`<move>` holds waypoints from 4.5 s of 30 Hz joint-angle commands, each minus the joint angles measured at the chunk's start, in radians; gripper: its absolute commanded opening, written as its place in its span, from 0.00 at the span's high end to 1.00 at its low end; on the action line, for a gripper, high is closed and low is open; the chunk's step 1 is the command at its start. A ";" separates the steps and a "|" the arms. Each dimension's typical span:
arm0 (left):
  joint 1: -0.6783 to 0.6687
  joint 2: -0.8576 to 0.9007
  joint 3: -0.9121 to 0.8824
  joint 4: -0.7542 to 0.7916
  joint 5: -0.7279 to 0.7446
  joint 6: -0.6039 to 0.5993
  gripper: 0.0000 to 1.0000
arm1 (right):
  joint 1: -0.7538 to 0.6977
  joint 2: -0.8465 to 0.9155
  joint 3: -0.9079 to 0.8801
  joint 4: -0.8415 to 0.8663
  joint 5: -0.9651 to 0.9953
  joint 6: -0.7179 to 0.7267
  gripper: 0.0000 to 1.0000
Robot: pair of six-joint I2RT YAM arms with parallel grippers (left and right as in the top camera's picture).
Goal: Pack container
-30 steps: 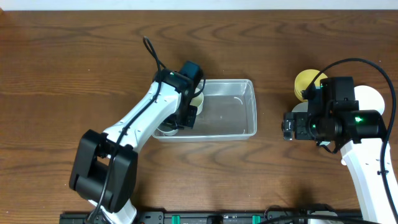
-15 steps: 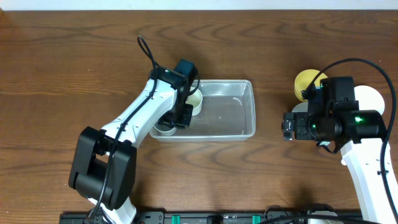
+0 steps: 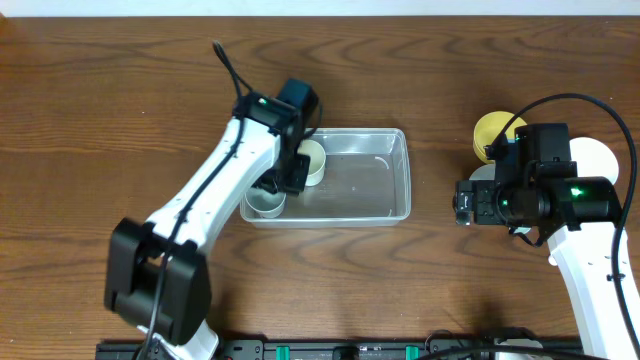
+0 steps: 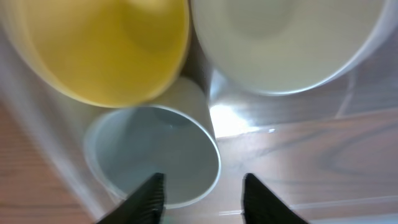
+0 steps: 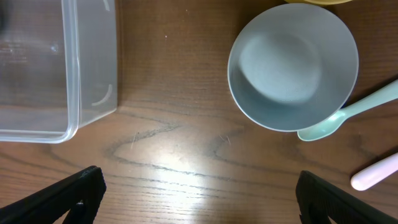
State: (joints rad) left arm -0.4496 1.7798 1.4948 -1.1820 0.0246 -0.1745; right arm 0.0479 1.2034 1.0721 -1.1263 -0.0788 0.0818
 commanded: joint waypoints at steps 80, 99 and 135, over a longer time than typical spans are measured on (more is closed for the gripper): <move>0.592 -0.433 0.034 -0.018 0.098 0.005 0.11 | -0.029 0.712 0.145 0.151 0.134 0.187 0.68; 0.592 -0.433 0.034 -0.018 0.098 0.005 0.11 | -0.027 0.705 0.194 0.121 0.134 0.178 0.99; 0.592 -0.433 0.034 -0.018 0.098 0.005 0.11 | 0.536 0.600 0.516 0.108 0.043 0.078 0.99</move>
State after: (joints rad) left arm 0.1375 1.3411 1.5299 -1.1992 0.1215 -0.1608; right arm 0.5869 1.7645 1.5925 -1.0199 -0.0299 0.0654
